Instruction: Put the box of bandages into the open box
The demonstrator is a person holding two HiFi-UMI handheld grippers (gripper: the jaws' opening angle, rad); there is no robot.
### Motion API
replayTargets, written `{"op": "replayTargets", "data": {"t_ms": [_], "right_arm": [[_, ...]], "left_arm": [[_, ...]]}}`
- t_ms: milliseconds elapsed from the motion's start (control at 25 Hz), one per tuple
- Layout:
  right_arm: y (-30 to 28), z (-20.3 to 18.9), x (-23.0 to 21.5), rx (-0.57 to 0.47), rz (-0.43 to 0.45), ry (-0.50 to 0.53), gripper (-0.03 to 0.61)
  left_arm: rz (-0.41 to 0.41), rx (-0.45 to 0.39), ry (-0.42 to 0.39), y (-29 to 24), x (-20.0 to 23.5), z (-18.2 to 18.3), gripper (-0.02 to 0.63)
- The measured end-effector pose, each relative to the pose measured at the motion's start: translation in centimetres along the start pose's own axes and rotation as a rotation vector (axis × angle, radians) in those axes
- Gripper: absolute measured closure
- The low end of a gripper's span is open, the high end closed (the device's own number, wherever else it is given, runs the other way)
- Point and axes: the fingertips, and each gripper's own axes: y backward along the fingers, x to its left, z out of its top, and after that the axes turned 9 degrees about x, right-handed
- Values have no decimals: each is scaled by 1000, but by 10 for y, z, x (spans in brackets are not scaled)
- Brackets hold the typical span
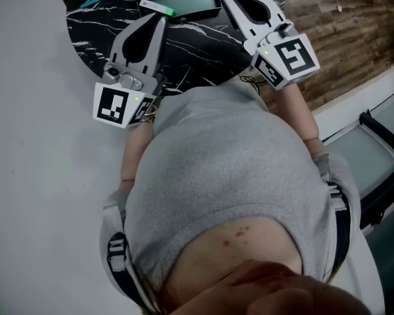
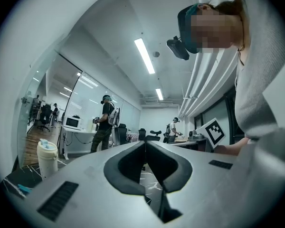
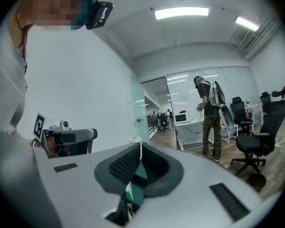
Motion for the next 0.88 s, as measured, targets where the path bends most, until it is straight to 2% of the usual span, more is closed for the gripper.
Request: {"op": "replayTargets", "data": {"t_ms": [360,880], "right_arm": [[17,2,-10,-20,25,-16,506],[37,-9,-8,-28,214,35,506]], "left_arm": [[30,1,8,-14,-7,-1,601],[183,-5,1,-18,-45,-19,601]]}}
